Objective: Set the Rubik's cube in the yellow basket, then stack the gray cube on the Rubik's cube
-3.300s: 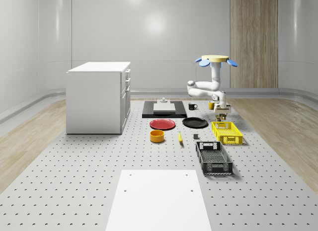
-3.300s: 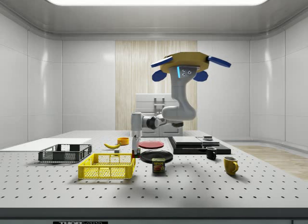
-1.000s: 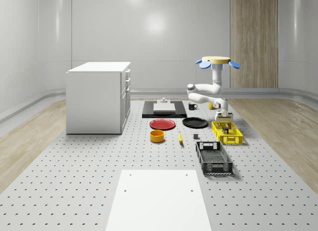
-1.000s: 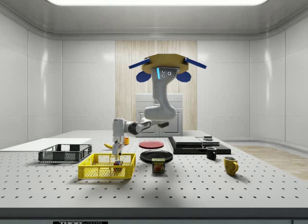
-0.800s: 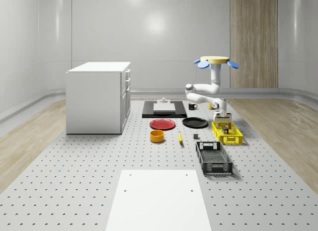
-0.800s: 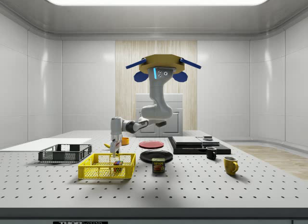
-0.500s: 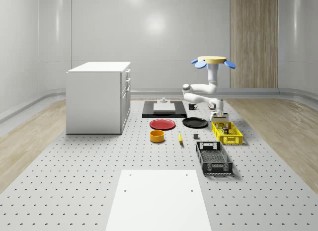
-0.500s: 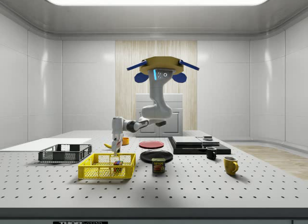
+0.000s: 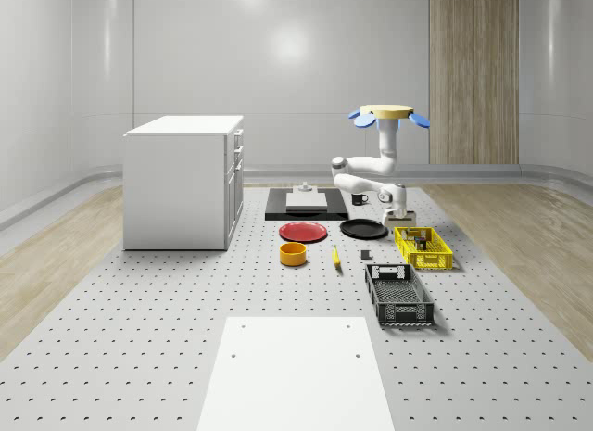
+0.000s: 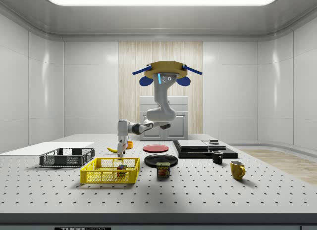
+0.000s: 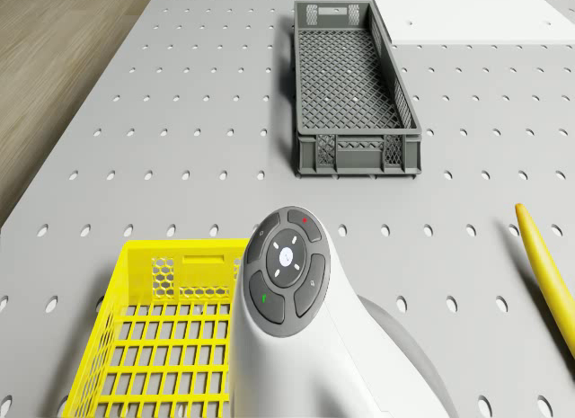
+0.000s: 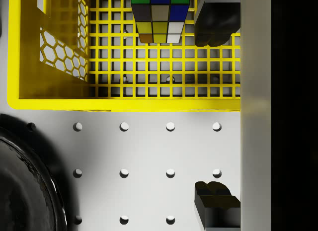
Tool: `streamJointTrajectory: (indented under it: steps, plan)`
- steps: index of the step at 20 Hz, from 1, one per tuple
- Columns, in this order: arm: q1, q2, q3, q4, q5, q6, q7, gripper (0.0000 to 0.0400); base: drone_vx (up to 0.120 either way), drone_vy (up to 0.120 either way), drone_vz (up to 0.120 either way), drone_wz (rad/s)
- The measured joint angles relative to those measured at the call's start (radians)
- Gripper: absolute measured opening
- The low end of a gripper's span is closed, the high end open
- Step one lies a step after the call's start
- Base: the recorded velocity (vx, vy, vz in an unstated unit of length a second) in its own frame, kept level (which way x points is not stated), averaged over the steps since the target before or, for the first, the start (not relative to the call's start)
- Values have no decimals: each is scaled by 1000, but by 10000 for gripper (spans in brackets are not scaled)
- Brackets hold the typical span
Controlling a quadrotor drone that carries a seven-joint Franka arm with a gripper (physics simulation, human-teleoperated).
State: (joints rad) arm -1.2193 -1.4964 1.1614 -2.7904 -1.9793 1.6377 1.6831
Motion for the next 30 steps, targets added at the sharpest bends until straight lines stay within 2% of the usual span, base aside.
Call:
streamJointTrajectory:
  steps: [9, 21, 30]
  plan:
    - [2, 3, 0, 0, -2, -3, -1, 400, 0, -120, 0, 0]
    - [3, 7, -1, -1, -3, -7, -3, 400, 113, -120, 0, 0]
    - [5, 10, -1, -1, -4, -9, -3, 400, 0, -120, -40, 0]
